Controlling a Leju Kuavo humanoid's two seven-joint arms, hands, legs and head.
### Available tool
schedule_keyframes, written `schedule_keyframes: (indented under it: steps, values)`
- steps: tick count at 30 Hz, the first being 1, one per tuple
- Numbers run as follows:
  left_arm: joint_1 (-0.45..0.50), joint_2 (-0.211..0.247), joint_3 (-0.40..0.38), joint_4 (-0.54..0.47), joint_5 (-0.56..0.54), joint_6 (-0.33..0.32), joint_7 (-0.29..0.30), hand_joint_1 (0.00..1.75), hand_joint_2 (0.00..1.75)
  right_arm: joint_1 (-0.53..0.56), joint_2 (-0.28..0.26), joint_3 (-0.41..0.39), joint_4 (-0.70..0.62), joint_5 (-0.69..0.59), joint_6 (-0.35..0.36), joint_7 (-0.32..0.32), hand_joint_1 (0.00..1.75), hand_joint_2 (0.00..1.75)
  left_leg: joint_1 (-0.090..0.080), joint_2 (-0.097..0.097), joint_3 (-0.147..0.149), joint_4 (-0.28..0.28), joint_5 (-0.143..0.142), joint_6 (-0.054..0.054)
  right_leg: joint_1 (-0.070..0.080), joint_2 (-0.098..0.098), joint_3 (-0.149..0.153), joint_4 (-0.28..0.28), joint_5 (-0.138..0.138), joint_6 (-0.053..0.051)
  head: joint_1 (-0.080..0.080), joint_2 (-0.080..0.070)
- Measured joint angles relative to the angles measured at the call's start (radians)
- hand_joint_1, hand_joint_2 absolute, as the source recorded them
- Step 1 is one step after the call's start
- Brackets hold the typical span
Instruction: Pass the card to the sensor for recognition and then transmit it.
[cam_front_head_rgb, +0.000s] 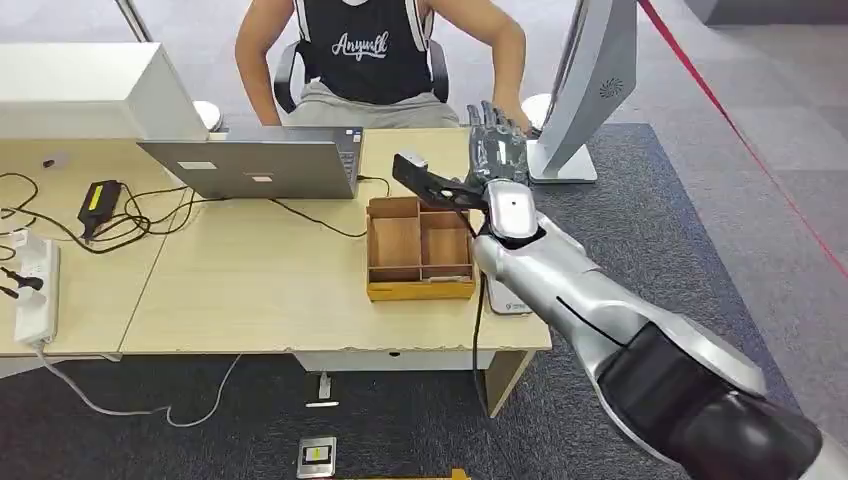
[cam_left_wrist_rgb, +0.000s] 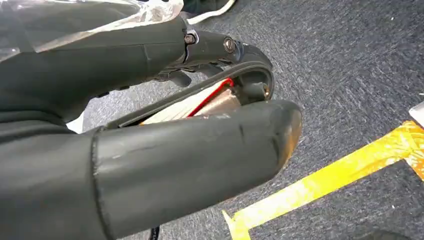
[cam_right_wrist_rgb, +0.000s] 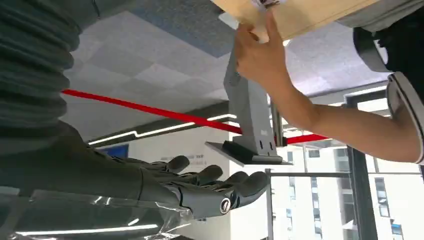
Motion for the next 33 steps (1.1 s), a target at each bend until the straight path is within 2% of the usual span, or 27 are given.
schedule_keyframes:
  steps: [1,2,7,13,17,22,33]
  values:
    - [0.002,0.0,0.0,0.0,0.001,0.002,0.0,0.0,0.0,0.004,-0.002,-0.005,-0.009,-0.019,-0.013,-0.021,0.0,0.0,0.0,0.0,0.0,0.0,0.0,0.0,0.0,0.0,0.0,0.0,0.0,0.0,0.0,0.0]
    - [0.003,0.0,0.0,0.0,0.005,0.005,0.0,0.0,0.0,0.01,-0.004,-0.009,-0.021,-0.043,-0.024,-0.044,0.0,1.75,0.0,0.0,0.0,0.0,0.0,0.0,0.0,0.0,0.0,0.0,0.0,0.0,0.0,0.0]
    - [0.022,0.0,0.006,0.0,0.047,0.035,-0.018,0.0,0.0,0.08,-0.016,-0.048,-0.15,-0.21,-0.042,-0.192,0.0,1.75,0.0,0.0,0.0,0.0,0.0,0.0,0.0,0.0,0.0,0.0,0.0,0.0,0.0,0.0]
    - [0.037,0.001,0.031,0.002,0.077,0.042,-0.025,0.0,0.0,0.236,-0.066,-0.062,-0.344,-0.254,-0.043,-0.259,0.0,1.75,0.0,0.0,0.0,0.0,0.0,0.0,0.0,0.0,0.0,0.0,-0.001,0.0,0.0,0.0]
    - [0.038,0.004,0.045,0.003,0.081,0.048,-0.024,0.0,0.0,0.322,-0.1,-0.062,-0.433,-0.233,-0.046,-0.266,0.0,1.75,0.0,0.0,0.0,0.0,0.0,0.0,0.0,0.0,0.0,0.0,-0.001,0.0,0.0,0.0]
    - [0.039,0.006,0.052,0.003,0.078,0.048,-0.024,0.0,0.0,0.374,-0.131,-0.067,-0.501,-0.201,-0.03,-0.265,0.0,1.75,0.0,0.0,0.0,0.0,0.0,0.0,0.0,0.0,0.0,0.0,0.0,-0.001,0.0,0.0]
    - [0.039,0.006,0.052,0.004,0.076,0.047,-0.011,0.0,0.0,0.43,-0.145,-0.066,-0.567,-0.146,0.034,-0.239,0.0,1.75,0.0,0.0,0.0,0.0,0.0,0.0,0.0,0.0,0.0,0.0,-0.001,-0.001,0.0,0.0]
